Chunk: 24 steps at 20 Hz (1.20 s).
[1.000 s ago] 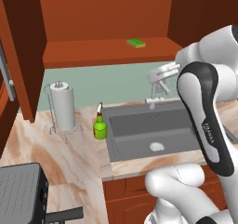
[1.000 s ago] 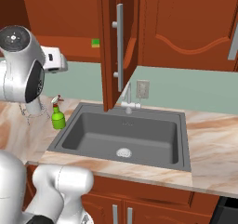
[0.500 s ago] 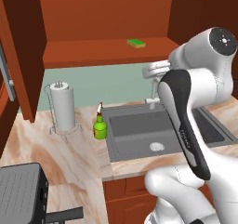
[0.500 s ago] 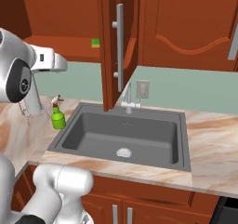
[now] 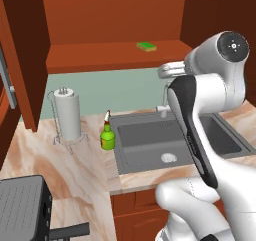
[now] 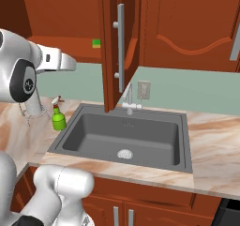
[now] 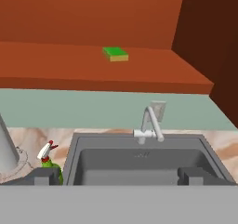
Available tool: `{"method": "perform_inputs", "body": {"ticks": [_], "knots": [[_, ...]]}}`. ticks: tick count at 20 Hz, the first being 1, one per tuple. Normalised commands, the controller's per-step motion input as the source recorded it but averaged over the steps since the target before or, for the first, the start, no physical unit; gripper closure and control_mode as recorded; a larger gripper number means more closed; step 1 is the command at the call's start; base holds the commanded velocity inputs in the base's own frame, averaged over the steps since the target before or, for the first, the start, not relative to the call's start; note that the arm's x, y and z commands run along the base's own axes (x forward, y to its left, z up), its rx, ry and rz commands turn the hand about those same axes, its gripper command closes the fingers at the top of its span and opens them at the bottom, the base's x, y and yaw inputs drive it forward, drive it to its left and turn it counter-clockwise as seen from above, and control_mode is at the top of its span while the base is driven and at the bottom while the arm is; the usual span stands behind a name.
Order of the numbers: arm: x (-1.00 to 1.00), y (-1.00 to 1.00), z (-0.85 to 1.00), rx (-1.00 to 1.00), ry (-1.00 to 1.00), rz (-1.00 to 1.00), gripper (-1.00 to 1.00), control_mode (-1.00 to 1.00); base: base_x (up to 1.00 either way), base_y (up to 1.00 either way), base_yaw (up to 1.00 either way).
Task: Locate and retrieve the spray and sponge from the cabinet. Place them next to the sink.
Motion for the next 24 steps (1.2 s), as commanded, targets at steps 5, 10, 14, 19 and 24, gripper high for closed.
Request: {"method": "perform_inputs", "body": {"ticks": [5, 10, 14, 19, 24], "knots": [[0.33, -0.2, 0.07, 0.0, 0.01, 0.05, -1.0, -1.0, 0.0, 0.0, 0.0], [0.34, -0.07, 0.26, 0.0, 0.04, 0.13, -1.0, -1.0, 0.0, 0.0, 0.0], [0.38, 0.0, 0.08, 0.0, 0.03, 0.09, -1.0, -1.0, 0.0, 0.0, 0.0], [0.49, 0.09, 0.0, -0.03, 0.0, 0.01, -1.0, -1.0, 0.0, 0.0, 0.0], [0.49, 0.06, -0.02, -0.02, 0.0, 0.0, -1.0, -1.0, 0.0, 0.0, 0.0]]}}
